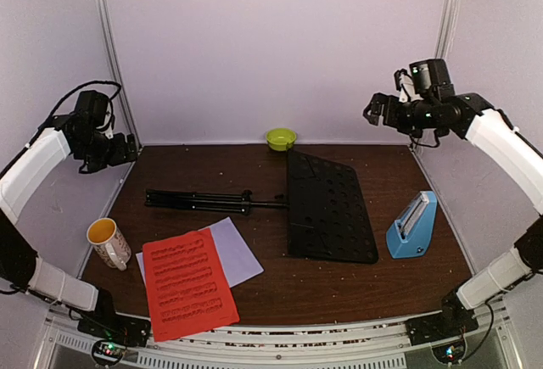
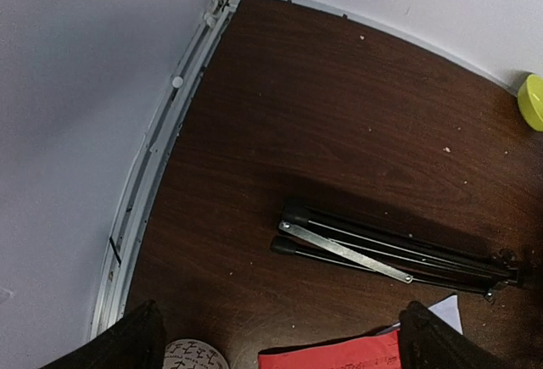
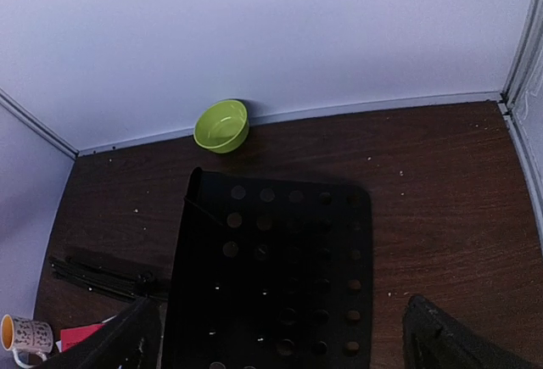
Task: Set up the instrument practice props
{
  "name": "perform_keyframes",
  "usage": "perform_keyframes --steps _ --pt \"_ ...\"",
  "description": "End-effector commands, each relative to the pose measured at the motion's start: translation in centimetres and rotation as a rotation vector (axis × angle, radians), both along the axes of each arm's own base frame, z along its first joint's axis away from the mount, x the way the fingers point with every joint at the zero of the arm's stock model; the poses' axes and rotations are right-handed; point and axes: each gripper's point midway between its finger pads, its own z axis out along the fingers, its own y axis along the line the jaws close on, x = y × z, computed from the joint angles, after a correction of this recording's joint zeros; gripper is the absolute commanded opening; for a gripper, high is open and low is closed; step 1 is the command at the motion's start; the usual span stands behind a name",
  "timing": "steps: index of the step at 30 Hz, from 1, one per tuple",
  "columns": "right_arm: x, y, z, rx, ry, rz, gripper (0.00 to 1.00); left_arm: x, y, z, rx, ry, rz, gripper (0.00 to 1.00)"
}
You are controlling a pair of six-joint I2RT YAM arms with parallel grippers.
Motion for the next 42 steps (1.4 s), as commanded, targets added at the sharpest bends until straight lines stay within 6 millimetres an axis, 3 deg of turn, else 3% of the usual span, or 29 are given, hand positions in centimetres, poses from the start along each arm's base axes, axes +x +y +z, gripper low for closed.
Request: perform_keyframes --steps 1,7,11,15,22,29,38,42 --pt "0.8 3.9 -1.6 -0.023 0.075 0.011 1.0 1.3 0.4 -1.6 -0.008 0.011 -0.024 0.98" --pt "0.6 10.0 -5.0 -0.02 0.153 0.007 1.0 1.4 0.8 -3.5 0.011 0.052 -0.032 0.98" --pt "-0.4 13.5 -8.7 0.011 0.278 0.03 1.0 1.4 0.7 -4.3 0.019 0.065 -0.041 0.98" --pt "-1.5 16.3 -12.3 -0.024 0.377 0.067 1.0 1.1 0.4 -4.9 0.016 0.072 -0.056 0.98" --pt "-2.5 20.2 -16.4 -0.058 0.459 0.12 1.0 0.5 0.1 -5.6 0.011 0.07 -0.054 0.98" --pt "-2.8 22.0 -20.1 -0.058 0.554 0.117 1.0 -0.2 -0.2 -6.1 -0.001 0.065 -0.043 0.98" --pt "-2.1 23.3 -22.7 -0.051 0.604 0.104 1.0 -0.9 -0.1 -6.5 -0.002 0.063 -0.033 0.98" --pt "-1.9 23.8 -22.9 -0.04 0.603 0.118 0.87 -1.2 0.1 -6.7 -0.001 0.066 -0.02 0.98"
